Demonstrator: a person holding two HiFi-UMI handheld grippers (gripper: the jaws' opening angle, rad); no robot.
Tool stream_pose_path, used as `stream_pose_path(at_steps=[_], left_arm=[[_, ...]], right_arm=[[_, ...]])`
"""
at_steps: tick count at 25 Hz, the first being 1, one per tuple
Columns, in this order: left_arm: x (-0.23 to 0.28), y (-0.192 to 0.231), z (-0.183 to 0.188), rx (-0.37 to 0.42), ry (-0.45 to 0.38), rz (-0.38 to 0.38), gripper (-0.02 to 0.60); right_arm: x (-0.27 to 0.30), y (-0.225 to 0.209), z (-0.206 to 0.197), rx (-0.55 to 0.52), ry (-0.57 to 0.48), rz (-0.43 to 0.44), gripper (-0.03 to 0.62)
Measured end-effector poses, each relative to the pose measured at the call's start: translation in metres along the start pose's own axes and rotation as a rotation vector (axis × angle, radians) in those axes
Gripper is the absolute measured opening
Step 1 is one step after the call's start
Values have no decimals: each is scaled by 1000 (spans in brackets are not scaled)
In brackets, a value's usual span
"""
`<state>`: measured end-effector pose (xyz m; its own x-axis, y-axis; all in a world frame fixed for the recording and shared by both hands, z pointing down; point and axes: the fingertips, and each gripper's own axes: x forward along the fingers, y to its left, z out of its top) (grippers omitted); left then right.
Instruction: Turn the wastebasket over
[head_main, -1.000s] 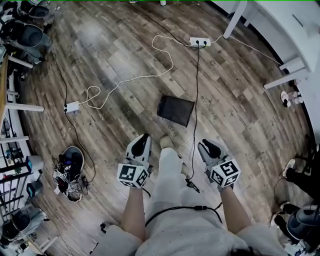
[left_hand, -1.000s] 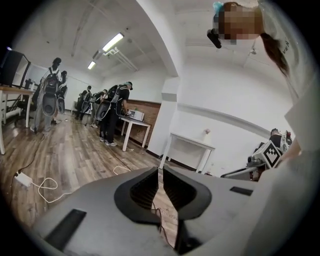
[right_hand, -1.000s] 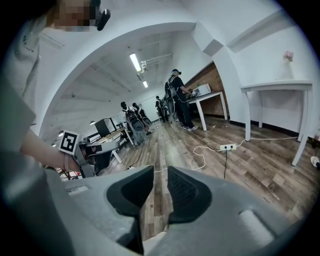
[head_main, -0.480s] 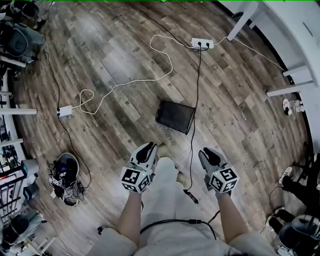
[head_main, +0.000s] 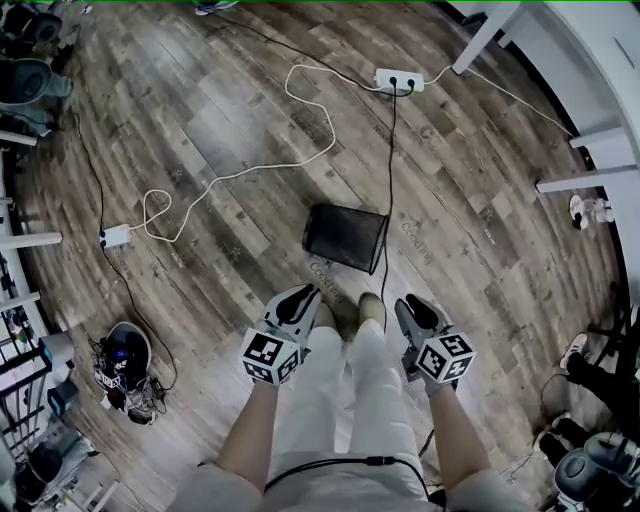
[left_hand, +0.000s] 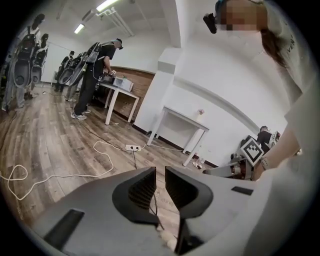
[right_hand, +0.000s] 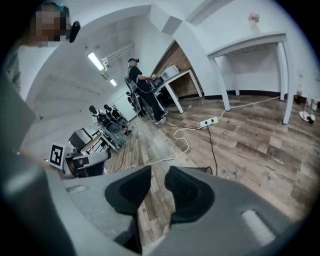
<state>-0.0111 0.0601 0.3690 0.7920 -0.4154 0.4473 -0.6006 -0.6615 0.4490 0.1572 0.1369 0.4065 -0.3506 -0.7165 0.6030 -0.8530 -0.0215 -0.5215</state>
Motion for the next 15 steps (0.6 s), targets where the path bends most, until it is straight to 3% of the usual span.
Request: stream_pose_path(at_steps=[4, 10, 15], left_arm=[[43, -1, -23, -8, 47, 13, 54], [105, -10, -51, -41, 73, 23, 54], [161, 1, -90, -81, 87, 68, 54]], right_arm=[[22, -46, 2, 66, -4, 12, 115], [68, -105, -21, 81, 123, 71, 123], [113, -151, -33, 144, 156, 105, 137]])
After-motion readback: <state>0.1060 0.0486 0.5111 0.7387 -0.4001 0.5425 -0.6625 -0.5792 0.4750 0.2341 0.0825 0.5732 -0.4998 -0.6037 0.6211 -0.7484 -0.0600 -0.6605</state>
